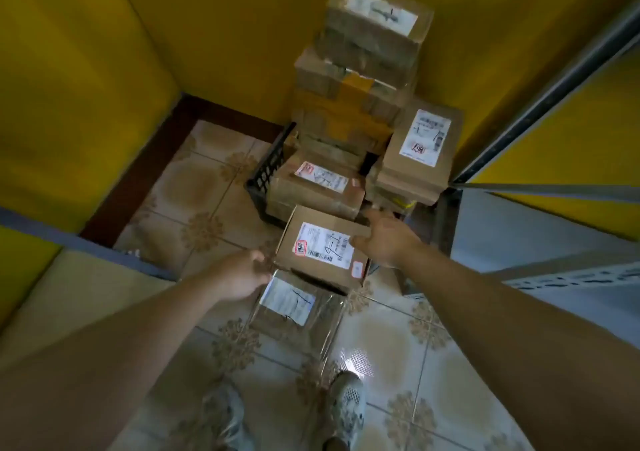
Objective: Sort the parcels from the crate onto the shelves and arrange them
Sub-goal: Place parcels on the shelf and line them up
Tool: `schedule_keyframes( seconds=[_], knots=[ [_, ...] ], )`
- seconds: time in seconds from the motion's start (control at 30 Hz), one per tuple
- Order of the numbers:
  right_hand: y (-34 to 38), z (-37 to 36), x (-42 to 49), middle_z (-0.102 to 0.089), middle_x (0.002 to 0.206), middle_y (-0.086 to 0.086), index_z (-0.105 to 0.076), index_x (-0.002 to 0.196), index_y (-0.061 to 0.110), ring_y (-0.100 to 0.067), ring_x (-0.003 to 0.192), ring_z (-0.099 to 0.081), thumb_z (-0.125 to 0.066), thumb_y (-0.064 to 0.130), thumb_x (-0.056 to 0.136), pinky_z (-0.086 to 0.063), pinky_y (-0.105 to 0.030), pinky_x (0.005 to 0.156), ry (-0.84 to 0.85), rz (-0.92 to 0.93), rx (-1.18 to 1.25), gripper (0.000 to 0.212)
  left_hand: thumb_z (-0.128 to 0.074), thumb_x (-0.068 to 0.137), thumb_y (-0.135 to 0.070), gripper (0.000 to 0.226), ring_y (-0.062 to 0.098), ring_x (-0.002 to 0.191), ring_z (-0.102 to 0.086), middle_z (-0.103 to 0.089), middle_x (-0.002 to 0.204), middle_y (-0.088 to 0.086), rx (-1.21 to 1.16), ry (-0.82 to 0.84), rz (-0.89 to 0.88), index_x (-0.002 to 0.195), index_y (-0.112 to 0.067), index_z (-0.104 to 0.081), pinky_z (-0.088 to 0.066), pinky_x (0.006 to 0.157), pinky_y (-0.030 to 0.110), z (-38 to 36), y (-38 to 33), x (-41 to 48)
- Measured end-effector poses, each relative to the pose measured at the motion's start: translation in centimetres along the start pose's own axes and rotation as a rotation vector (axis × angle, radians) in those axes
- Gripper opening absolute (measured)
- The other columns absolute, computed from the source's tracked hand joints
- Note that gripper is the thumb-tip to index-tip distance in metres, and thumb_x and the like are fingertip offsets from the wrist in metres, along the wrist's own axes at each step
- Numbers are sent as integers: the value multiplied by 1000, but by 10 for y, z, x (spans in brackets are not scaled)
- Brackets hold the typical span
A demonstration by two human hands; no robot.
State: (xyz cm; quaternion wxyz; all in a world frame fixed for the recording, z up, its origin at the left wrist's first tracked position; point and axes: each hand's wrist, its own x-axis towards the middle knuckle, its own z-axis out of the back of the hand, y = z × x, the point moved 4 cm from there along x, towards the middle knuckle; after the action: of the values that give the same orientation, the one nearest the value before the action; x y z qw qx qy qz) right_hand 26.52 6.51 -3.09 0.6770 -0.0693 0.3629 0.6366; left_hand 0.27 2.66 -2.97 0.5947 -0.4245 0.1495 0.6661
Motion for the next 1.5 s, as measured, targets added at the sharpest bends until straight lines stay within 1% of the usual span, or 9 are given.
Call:
schedule_keyframes(
  seconds=[0.2, 0.43, 0.63, 0.73, 0.93, 1.03, 1.23, 1.37, 1.5],
  knots=[
    [-20, -60, 61, -13, 162, -12, -18, 157, 22, -37, 148, -16, -65, 57, 86, -31, -52, 115, 12, -26, -107, 92, -58, 95, -36, 60, 24, 127, -49, -47, 145, 8, -227, -6, 49, 146, -15, -37, -36, 95, 28, -28, 17, 79],
    [-33, -85, 91, -25, 158, -12, -18, 155, 22, -38, 143, -26, -63, 68, 81, -31, -50, 113, 33, -49, -194, 98, -58, 95, -37, 67, 26, 126, -48, -45, 146, 7, -501, 26, 94, 151, -20, -26, -43, 104, 44, -48, 21, 116],
    [-33, -86, 88, -25, 158, -15, -22, 151, 25, -39, 144, -26, -63, 76, 75, -25, -54, 111, 18, -168, -283, 100, -60, 95, -21, 57, 20, 108, -57, -58, 124, 5, -770, 29, 110, 145, -15, -35, -50, 93, 37, -52, 14, 123],
    [-35, -90, 84, -31, 154, -15, -29, 148, 23, -38, 137, -39, -68, 72, 75, -32, -50, 108, 23, -188, -143, 96, -61, 92, -12, 24, 20, 102, -64, -66, 112, 6, -955, -53, 145, 115, -17, -55, -53, 84, 32, -49, 21, 125],
    [-22, -84, 61, -60, 105, 1, -50, 119, 15, -18, 89, -59, -60, 49, 94, -45, -28, 65, -100, -169, 504, 44, -68, 87, -13, 35, 25, 97, -68, -69, 107, 7, -1173, -56, 128, 115, -27, -51, -53, 89, 42, -48, 17, 105],
    [-11, -76, 51, -61, 105, -1, -52, 118, 13, -23, 98, -60, -55, 49, 97, -49, -35, 80, -178, -193, 651, 42, -63, 91, -14, 35, 27, 94, -68, -71, 104, 4, -1176, 66, 53, 118, -33, -50, -52, 87, 50, -52, -8, 85],
    [-18, -25, 25, -56, 108, -2, -56, 121, 17, -23, 99, -54, -41, 50, 102, -37, -30, 82, -467, -343, 852, 41, -57, 91, 0, 61, 30, 102, -66, -69, 115, -1, -1311, -94, -43, 132, -41, -41, -54, 81, 57, -17, -42, 73],
    [-53, 28, 14, -50, 130, -10, -51, 126, 14, -28, 118, -50, -55, 52, 93, -37, -32, 90, -918, -543, 880, 50, -53, 96, -4, 55, 24, 100, -69, -70, 113, -1, -1324, -180, -25, 141, -31, -37, -56, 82, 48, 5, -44, 73],
    [-71, 71, 35, -34, 153, -14, -26, 153, 12, -33, 139, -36, -56, 60, 91, -33, -42, 110, -845, -568, 685, 84, -47, 100, -14, 42, 11, 80, -73, -74, 99, -8, -1216, -231, -21, 139, -30, -46, -55, 60, 30, 22, -55, 78]
  ],
)
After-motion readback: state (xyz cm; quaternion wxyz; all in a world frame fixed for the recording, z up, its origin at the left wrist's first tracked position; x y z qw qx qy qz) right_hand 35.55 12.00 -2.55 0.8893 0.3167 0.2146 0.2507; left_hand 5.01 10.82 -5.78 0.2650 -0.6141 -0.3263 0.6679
